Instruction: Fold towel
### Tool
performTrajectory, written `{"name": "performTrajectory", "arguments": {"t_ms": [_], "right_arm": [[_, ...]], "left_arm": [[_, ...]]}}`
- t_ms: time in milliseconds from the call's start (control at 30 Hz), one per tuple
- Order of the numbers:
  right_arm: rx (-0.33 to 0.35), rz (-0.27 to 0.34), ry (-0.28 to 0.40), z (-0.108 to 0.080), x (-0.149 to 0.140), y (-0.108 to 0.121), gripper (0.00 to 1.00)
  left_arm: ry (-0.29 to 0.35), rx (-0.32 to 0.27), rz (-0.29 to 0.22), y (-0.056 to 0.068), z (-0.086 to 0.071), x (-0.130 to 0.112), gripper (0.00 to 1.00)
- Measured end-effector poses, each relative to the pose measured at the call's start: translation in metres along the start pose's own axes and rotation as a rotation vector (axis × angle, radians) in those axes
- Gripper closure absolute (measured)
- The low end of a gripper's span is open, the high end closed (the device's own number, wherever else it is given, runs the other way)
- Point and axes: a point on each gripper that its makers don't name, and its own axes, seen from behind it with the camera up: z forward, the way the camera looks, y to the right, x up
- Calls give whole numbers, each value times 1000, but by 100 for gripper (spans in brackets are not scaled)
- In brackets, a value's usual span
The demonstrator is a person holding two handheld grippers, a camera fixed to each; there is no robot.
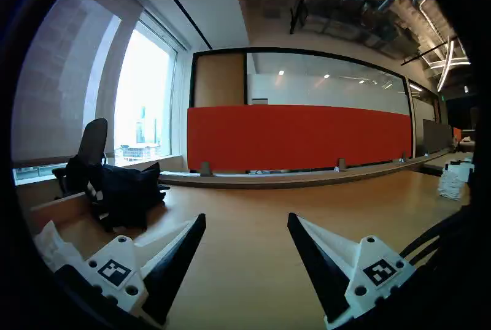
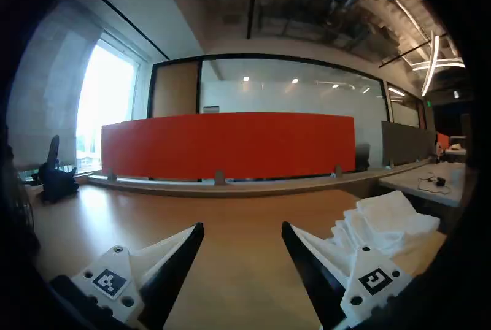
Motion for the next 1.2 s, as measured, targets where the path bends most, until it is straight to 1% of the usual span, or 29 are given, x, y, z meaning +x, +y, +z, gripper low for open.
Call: {"name": "performTrajectory", "arguments": {"t_ms": [300, 600, 900, 1200], "right_arm": [[12, -8, 2, 1, -7, -6, 2], [16, -23, 14, -2, -2, -12, 2], [11, -23, 15, -3, -2, -12, 2], [20, -21, 13, -3, -2, -13, 2]], "left_arm": [[0, 0, 0, 0, 0, 0, 1], [0, 0, 0, 0, 0, 0, 1], [0, 0, 0, 0, 0, 0, 1], [0, 0, 0, 0, 0, 0, 1]]}}
